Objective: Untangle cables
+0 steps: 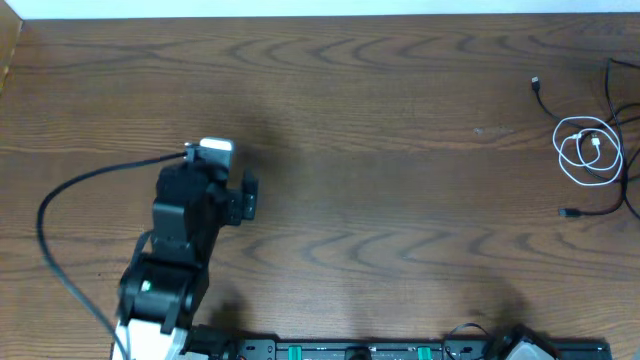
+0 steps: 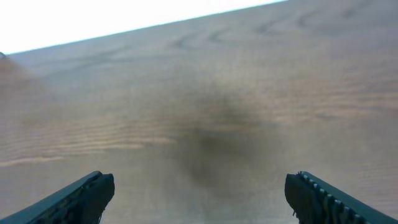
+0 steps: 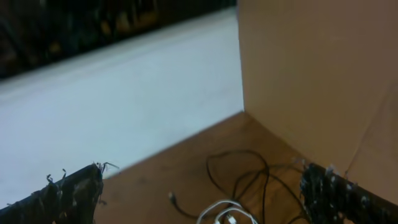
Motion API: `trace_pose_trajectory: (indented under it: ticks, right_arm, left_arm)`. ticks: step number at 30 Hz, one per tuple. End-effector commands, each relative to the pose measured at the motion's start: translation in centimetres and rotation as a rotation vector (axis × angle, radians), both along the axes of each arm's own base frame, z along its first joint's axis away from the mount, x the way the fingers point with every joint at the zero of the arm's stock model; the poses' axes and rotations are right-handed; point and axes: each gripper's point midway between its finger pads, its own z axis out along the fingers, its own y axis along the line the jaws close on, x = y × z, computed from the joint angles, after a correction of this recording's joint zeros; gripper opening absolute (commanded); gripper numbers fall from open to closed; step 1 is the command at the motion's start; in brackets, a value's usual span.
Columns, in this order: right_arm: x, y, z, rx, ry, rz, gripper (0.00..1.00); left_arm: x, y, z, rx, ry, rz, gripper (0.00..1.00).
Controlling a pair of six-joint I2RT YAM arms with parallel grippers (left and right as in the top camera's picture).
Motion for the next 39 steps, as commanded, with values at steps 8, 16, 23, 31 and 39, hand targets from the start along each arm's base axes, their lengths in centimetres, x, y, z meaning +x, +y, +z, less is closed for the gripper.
trace_pose_trajectory:
  ticks: [8,16,23,31,39]
  right_arm:
    - [-10.0,8.0,6.1,-0.087,-0.256,0.044,0.99]
    - [-17.9,15.8,9.3,-0.300,-0.446,0.175,0.99]
    - [-23.9,25.4,10.1,-0.645,-0.569,0.477,0.99]
    - [-28.2,29.6,8.8,-0.700,-0.649,0.778,0.99]
    - [-26.9,27.3,5.9,-0.657,-0.535,0.791,0.99]
  left_arm:
    - [-3.9,1.1,5.1,-0.035,-0.198,0.016,0.93]
    - [-6.4,1.6,7.6,-0.059,-0.315,0.016,0.93]
    - [-8.3,2.0,9.4,-0.079,-0.409,0.016,0.93]
    - [-9.0,2.1,10.0,-0.085,-0.442,0.017,0.93]
    - [-9.0,2.9,10.0,-0.070,-0.444,0.061,0.93]
